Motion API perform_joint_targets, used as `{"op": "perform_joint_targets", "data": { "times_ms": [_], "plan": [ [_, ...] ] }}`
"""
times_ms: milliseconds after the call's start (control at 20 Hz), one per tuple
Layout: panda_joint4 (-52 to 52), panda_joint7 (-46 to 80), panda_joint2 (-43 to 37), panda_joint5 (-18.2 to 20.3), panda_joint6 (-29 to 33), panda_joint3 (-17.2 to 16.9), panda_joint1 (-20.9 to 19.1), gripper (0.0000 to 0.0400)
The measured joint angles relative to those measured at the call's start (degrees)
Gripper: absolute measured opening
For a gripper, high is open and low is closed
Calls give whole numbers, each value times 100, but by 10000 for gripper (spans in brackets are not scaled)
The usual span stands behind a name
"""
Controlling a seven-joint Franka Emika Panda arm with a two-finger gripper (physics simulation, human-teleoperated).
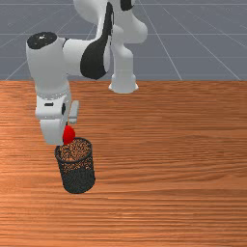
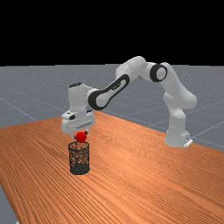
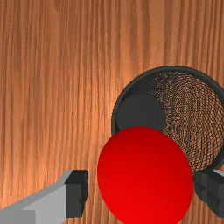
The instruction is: Put the ball into the container
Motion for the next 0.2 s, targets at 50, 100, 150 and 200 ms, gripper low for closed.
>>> {"op": "perform_joint_targets", "data": {
  "times_ms": [50,100,150,200],
  "plan": [
    [10,1,10,-1,0,4,10,375],
    [-20,6,0,1,27,7,15,385],
    [-139,17,-57,-13,162,-1,29,391],
    [-126,-39,-57,7,136,20,11,394]
  ]
}}
